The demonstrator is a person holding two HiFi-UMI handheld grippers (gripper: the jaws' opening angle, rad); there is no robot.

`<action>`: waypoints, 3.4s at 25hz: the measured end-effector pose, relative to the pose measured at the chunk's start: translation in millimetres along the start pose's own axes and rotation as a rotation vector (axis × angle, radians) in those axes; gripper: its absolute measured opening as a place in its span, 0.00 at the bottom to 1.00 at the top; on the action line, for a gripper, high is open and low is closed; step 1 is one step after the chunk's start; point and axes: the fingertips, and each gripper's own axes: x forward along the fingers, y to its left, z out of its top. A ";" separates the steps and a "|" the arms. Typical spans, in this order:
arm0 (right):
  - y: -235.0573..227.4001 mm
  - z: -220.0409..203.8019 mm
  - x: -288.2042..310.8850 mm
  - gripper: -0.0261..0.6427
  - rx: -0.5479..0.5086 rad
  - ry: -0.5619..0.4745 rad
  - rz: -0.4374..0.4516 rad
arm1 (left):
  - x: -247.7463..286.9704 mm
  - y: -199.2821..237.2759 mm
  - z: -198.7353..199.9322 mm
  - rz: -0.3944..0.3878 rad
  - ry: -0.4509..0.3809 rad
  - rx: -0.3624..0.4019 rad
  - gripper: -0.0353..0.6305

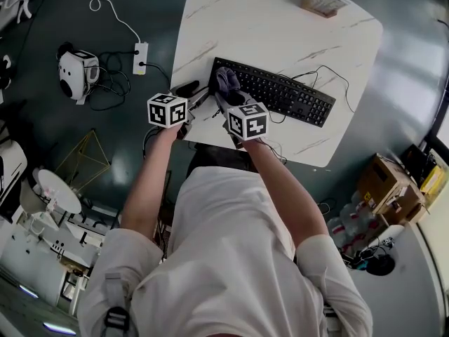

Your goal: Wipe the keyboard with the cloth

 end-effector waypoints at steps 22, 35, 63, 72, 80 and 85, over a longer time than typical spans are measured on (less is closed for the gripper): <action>-29.4 17.8 -13.1 0.18 0.080 0.022 0.025 | 9.4 -3.6 2.1 0.017 0.103 0.202 0.38; -102.9 4.3 -87.4 0.18 0.118 -0.010 -0.087 | 12.8 1.9 0.1 0.125 0.142 0.222 0.33; -302.8 -25.5 -309.4 0.18 0.163 -0.029 -0.506 | 10.2 -6.1 5.7 0.161 0.151 0.242 0.33; -292.9 -5.8 -262.9 0.18 0.103 0.070 -0.680 | 19.3 -12.7 -3.4 0.104 0.169 0.246 0.33; -215.2 18.7 -179.7 0.18 -0.010 0.103 -0.550 | 27.5 -21.5 -13.5 0.064 0.183 0.245 0.33; -188.8 30.8 -151.7 0.18 0.038 0.047 -0.555 | 27.3 -24.2 -13.9 0.046 0.176 0.233 0.33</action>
